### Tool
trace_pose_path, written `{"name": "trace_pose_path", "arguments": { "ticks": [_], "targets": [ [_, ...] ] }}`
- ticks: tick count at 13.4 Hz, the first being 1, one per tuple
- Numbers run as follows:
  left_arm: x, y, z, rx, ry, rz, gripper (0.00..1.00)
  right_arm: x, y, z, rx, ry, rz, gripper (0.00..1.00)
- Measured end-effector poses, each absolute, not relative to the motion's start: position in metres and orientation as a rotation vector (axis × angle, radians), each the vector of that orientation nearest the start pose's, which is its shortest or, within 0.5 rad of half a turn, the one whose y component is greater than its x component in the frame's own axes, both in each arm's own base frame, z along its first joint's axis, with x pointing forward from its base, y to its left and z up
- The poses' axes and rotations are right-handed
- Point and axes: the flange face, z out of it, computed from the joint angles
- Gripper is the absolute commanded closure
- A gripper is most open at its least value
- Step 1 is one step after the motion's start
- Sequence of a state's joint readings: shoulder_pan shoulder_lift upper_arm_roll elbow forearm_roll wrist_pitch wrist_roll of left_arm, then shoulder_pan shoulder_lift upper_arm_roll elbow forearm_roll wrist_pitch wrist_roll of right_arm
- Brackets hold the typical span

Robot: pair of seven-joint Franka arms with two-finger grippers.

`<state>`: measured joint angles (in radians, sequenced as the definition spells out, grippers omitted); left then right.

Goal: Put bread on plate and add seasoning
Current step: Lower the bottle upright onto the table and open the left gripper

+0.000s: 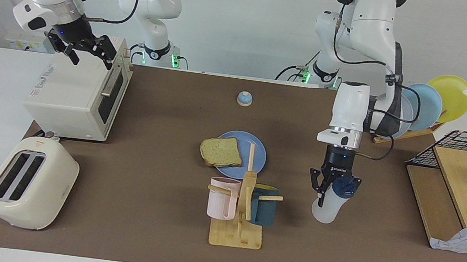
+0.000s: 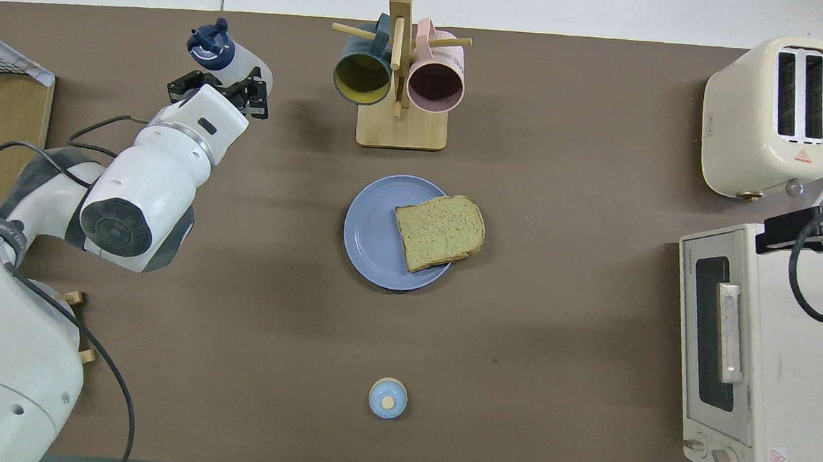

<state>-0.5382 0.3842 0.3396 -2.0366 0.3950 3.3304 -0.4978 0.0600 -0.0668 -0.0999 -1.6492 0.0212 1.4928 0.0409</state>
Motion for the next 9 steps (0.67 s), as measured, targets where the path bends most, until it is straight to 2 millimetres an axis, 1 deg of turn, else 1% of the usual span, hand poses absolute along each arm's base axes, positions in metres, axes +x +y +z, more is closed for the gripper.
{"name": "trace_pose_path", "arguments": {
  "ticks": [2,4,8,9],
  "targets": [
    [0.619,-0.182,0.344,-2.898,0.316,-1.413,1.0,0.524,-0.02,0.617,-3.108,0.124,0.14,0.0],
    [0.622,-0.179,0.329,-2.898,0.32,-1.392,1.0,0.524,-0.02,0.617,-3.108,0.124,0.14,0.0],
    [0.624,-0.179,0.318,-2.892,0.342,-1.368,1.0,0.524,-0.02,0.617,-3.108,0.124,0.14,0.0],
    [0.624,-0.179,0.313,-2.891,0.354,-1.354,1.0,0.524,-0.02,0.617,-3.108,0.124,0.14,0.0]
  ]
}}
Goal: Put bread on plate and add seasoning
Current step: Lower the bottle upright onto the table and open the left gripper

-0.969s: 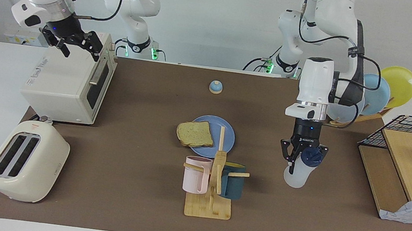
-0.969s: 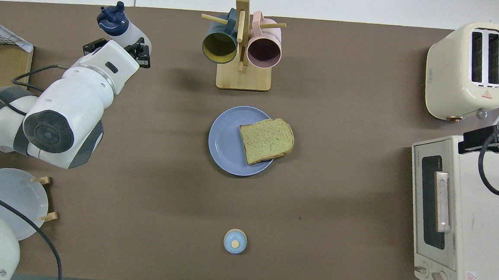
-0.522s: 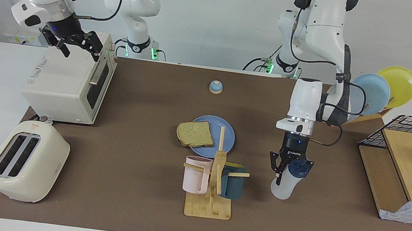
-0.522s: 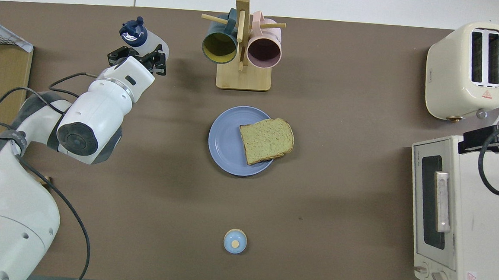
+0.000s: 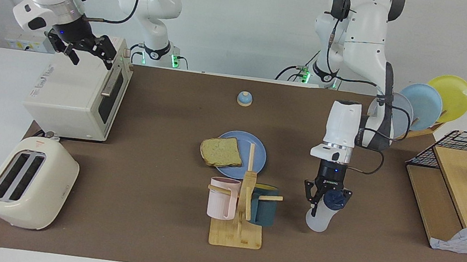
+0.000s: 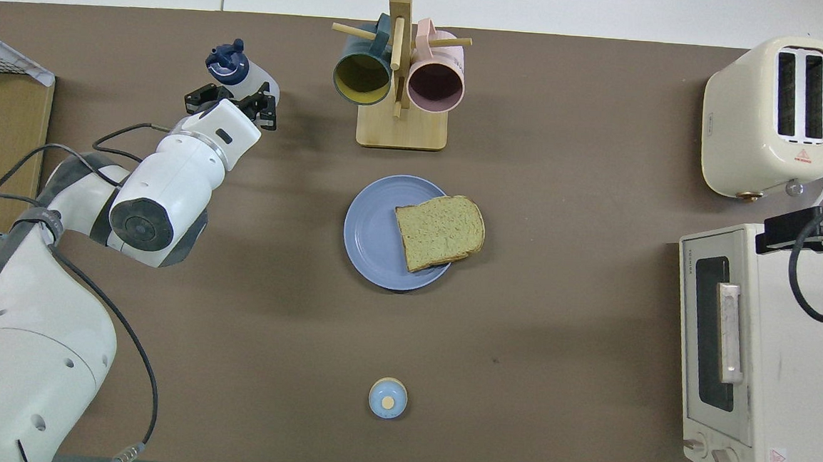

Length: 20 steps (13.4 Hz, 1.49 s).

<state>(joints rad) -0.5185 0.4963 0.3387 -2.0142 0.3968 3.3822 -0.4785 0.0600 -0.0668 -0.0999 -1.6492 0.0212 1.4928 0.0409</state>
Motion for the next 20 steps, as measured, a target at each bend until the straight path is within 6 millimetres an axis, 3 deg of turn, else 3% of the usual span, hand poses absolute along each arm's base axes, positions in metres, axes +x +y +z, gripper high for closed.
{"name": "trace_pose_path", "arguments": {
  "ticks": [4,10,13,14,16,17,18,19,20],
  "targets": [
    [0.623,-0.183,0.291,-2.896,0.39,-1.303,1.0,0.524,-0.02,0.617,-3.108,0.124,0.14,0.0],
    [0.622,-0.184,0.288,-2.902,0.385,-1.295,0.99,0.524,-0.02,0.617,-3.108,0.124,0.14,0.0],
    [0.622,-0.184,0.286,-2.905,0.382,-1.291,0.91,0.524,-0.02,0.617,-3.108,0.124,0.14,0.0],
    [0.622,-0.184,0.285,-2.905,0.381,-1.288,0.86,0.524,-0.02,0.617,-3.108,0.124,0.14,0.0],
    [0.622,-0.184,0.282,-2.907,0.381,-1.283,0.63,0.524,-0.02,0.617,-3.108,0.124,0.14,0.0],
    [0.622,-0.184,0.282,-2.907,0.38,-1.283,0.44,0.524,-0.02,0.617,-3.108,0.124,0.14,0.0],
    [0.622,-0.184,0.282,-2.907,0.38,-1.283,0.13,0.524,-0.02,0.617,-3.108,0.124,0.14,0.0],
    [0.622,-0.184,0.282,-2.907,0.378,-1.283,0.0,0.524,-0.02,0.617,-3.108,0.124,0.14,0.0],
    [0.622,-0.183,0.282,-2.908,0.377,-1.281,0.0,0.524,-0.02,0.617,-3.108,0.124,0.14,0.0]
  ]
}}
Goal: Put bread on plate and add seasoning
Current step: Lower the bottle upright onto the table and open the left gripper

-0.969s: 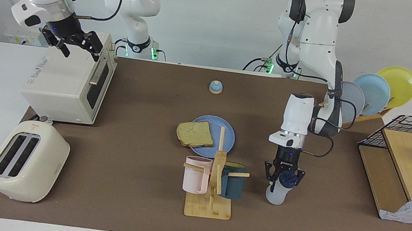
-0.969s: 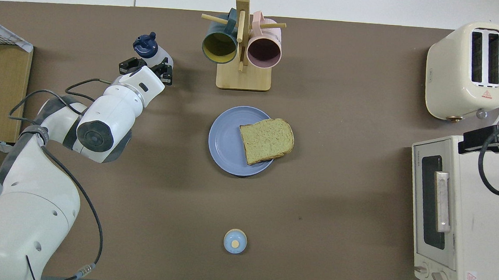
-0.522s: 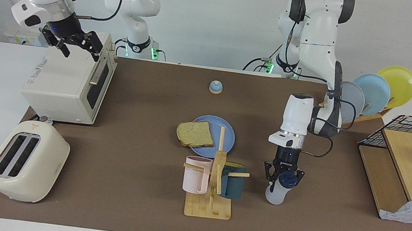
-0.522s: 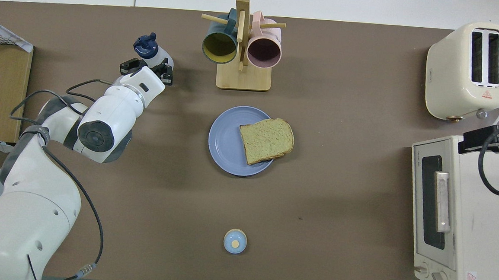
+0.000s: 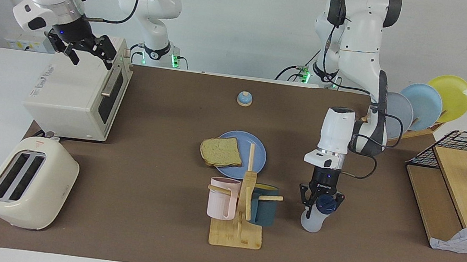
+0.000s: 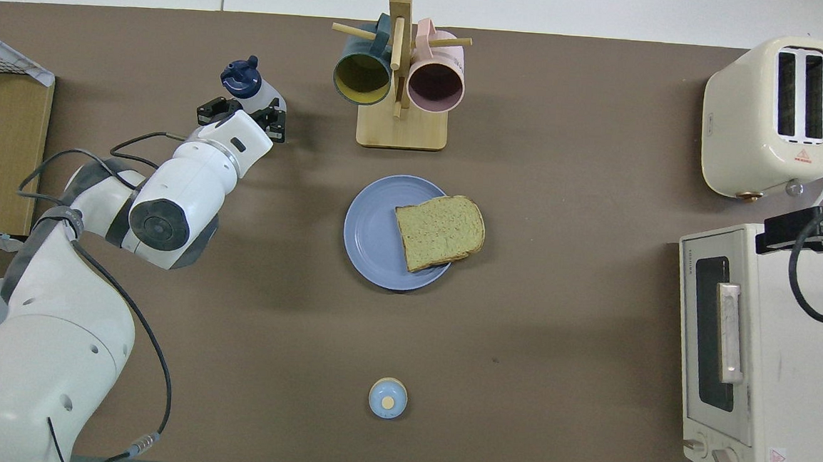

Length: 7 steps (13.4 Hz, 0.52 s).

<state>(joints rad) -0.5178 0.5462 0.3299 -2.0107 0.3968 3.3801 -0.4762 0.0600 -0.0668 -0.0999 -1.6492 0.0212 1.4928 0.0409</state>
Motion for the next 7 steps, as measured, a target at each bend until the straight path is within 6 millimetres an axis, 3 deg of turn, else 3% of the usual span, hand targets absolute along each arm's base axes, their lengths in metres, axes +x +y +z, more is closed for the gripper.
{"name": "trace_pose_path", "arguments": {
  "ticks": [7],
  "targets": [
    [0.6206,-0.1822,0.2752,-2.922,0.352,-1.265,0.0,0.5239,-0.0202,0.6172,-3.108,0.124,0.14,0.0]
  ]
}}
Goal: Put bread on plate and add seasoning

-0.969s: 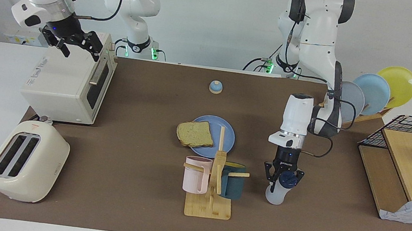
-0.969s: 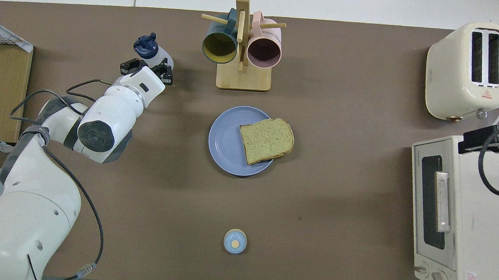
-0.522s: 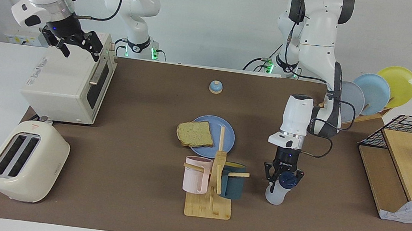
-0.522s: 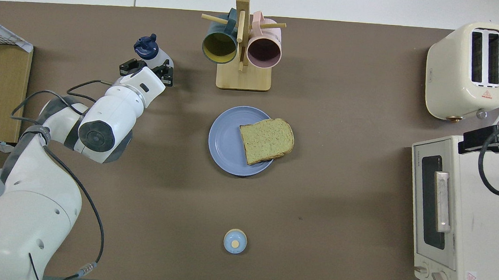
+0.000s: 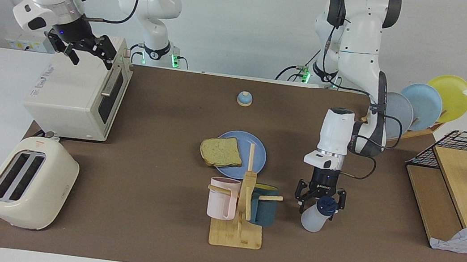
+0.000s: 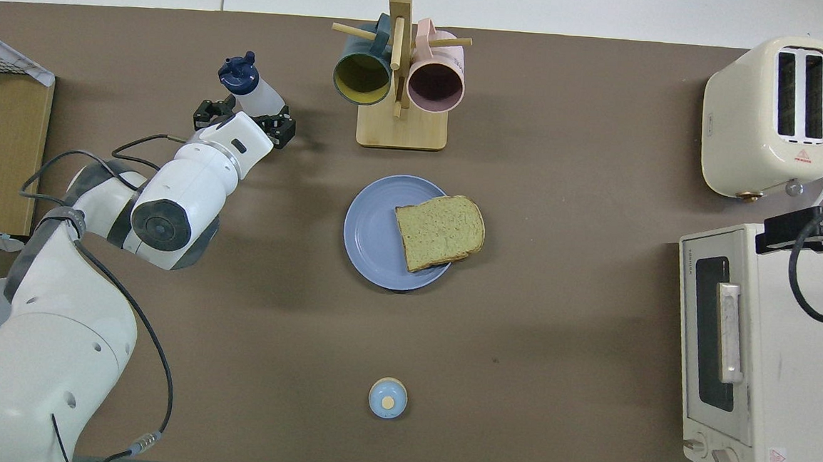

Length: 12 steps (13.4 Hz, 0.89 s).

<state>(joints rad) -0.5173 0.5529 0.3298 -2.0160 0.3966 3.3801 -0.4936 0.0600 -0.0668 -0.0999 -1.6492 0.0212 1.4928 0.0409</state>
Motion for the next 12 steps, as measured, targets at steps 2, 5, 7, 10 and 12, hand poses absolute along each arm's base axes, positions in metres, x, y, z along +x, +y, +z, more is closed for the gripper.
{"name": "trace_pose_path", "arguments": {
  "ticks": [2,5,7,10,12],
  "targets": [
    [0.617,-0.181,0.271,-2.942,0.315,-1.253,0.0,0.524,-0.02,0.617,-3.108,0.124,0.14,0.0],
    [0.608,-0.178,0.274,-2.963,0.282,-1.244,0.0,0.524,-0.02,0.617,-3.108,0.124,0.14,0.0],
    [0.595,-0.174,0.289,-2.978,0.264,-1.251,0.0,0.524,-0.02,0.617,-3.108,0.124,0.14,0.0],
    [0.563,-0.198,0.305,-3.019,0.311,-1.205,0.0,0.524,-0.02,0.617,-3.108,0.124,0.14,0.0],
    [0.546,-0.232,0.314,-3.046,0.348,-1.126,0.0,0.524,-0.02,0.617,-3.108,0.124,0.14,0.0]
  ]
}}
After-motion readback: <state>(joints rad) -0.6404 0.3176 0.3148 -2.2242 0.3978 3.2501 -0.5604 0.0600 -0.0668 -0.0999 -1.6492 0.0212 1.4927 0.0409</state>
